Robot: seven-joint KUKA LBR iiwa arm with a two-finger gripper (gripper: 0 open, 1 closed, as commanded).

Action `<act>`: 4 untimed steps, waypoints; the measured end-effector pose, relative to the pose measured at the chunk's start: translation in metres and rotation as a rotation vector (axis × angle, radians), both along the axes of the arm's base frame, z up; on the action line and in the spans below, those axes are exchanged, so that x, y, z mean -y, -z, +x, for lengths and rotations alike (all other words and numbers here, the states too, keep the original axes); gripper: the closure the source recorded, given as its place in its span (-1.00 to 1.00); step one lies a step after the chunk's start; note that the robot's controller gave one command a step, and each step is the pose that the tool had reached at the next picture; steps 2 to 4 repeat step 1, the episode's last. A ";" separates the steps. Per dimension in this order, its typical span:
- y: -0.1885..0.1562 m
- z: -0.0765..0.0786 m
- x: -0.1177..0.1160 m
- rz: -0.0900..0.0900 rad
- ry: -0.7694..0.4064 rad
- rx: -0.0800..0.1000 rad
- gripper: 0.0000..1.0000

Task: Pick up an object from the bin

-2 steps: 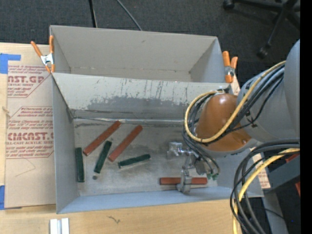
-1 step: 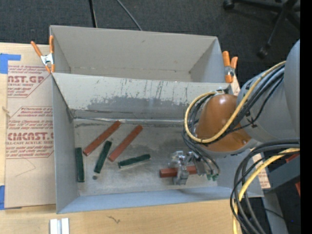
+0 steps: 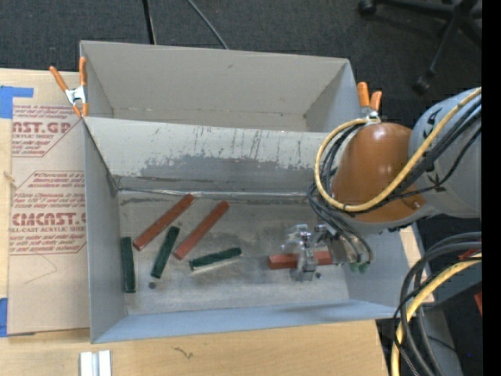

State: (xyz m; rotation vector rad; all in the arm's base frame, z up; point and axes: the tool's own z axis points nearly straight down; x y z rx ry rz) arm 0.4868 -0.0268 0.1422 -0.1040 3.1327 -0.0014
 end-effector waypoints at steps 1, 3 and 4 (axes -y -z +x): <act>-0.059 0.001 0.000 0.000 -0.001 -0.001 1.00; -0.059 0.001 0.000 0.000 -0.001 -0.001 1.00; -0.059 0.001 0.000 0.000 -0.001 -0.001 1.00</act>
Offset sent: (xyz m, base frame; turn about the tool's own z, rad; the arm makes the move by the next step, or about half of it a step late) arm 0.0000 -0.0001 0.0555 0.0000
